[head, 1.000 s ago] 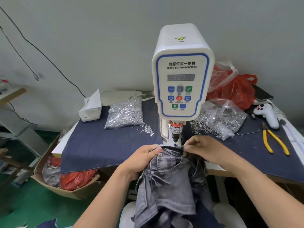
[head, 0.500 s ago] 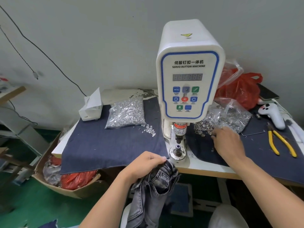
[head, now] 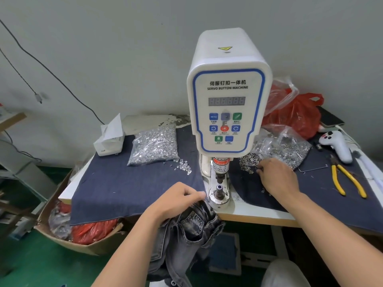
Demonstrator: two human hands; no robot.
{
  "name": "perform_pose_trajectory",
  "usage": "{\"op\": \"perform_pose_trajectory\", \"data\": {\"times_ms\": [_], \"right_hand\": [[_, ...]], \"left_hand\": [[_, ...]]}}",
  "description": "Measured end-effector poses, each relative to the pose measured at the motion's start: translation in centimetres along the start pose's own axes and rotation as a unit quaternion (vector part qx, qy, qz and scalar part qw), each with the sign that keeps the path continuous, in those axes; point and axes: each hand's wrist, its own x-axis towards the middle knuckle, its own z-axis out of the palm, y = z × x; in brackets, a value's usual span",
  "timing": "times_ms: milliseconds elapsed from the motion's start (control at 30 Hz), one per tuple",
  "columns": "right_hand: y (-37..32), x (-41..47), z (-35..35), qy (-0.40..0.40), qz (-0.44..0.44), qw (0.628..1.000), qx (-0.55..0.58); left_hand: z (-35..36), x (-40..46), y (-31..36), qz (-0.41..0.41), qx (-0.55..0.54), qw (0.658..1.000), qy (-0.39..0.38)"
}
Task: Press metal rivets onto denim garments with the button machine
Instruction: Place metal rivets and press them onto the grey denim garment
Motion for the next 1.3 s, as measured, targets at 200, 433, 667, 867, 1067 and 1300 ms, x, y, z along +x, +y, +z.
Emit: {"op": "perform_pose_trajectory", "data": {"times_ms": [200, 433, 667, 867, 1067, 1300], "right_hand": [[-0.2, 0.1, 0.4, 0.018, 0.011, 1.0, 0.015], [-0.3, -0.3, 0.5, 0.006, 0.055, 0.986, 0.156], [-3.9, -3.3, -1.2, -0.085, 0.118, 0.853, 0.501], [-6.6, -5.2, -2.4, -0.179, 0.147, 0.75, 0.62], [-7.2, -5.5, -2.3, -0.237, 0.202, 0.641, 0.701], [-7.6, -5.6, -2.6, -0.29, 0.269, 0.544, 0.74]], "left_hand": [[0.5, -0.1, -0.6, -0.041, -0.047, 0.997, 0.04], [0.4, 0.5, -0.6, -0.058, -0.062, 0.995, 0.044], [0.5, 0.6, -0.5, -0.06, -0.062, 0.995, 0.052], [0.5, 0.5, -0.7, -0.061, -0.058, 0.995, 0.056], [0.6, 0.6, -0.9, -0.054, -0.057, 0.995, 0.059], [0.7, 0.8, -1.1, -0.055, -0.067, 0.994, 0.062]]}}
